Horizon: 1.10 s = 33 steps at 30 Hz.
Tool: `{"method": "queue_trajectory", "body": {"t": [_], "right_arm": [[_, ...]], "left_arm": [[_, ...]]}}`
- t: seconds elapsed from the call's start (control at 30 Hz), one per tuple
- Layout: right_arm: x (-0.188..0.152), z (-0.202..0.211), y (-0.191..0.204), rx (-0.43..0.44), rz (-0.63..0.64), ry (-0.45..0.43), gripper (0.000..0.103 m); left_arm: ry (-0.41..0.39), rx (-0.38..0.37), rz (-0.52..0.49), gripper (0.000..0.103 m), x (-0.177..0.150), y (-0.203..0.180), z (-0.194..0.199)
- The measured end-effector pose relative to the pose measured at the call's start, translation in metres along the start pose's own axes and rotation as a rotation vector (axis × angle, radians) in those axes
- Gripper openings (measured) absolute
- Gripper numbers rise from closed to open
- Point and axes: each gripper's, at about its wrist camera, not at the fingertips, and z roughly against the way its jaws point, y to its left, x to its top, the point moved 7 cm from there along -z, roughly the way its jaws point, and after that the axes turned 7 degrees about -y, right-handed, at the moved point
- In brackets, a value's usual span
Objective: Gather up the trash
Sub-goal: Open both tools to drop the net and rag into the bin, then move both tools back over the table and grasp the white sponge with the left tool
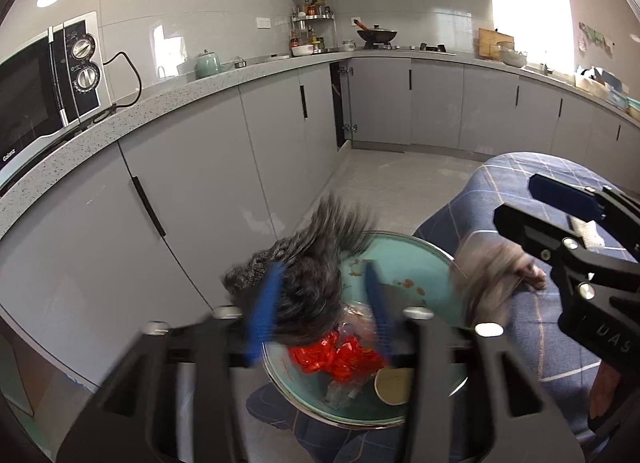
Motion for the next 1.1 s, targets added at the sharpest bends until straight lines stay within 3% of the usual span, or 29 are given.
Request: {"method": "queue_trajectory", "body": {"t": [0.1,0.2,0.57,0.9,1.1], "right_arm": [[-0.002,0.002,-0.006,-0.012,-0.018,-0.002,0.060],[-0.003,0.006,-0.013,-0.028,-0.032,-0.003,0.061],[-0.018,0.046,-0.054,-0.136,-0.037,0.007,0.067],[-0.059,0.118,-0.148,-0.403,-0.089,0.078,0.073],[-0.086,0.143,-0.187,-0.491,-0.139,0.116,0.073]], "left_arm": [[0.004,0.007,-0.003,0.057,-0.001,0.000,-0.002],[0.000,0.017,0.005,0.067,-0.002,0.002,-0.001],[-0.010,-0.031,-0.021,0.075,-0.004,-0.024,0.003],[-0.007,-0.189,-0.110,0.079,-0.008,-0.124,0.004],[-0.023,-0.280,-0.192,0.080,-0.007,-0.192,0.009]]}}
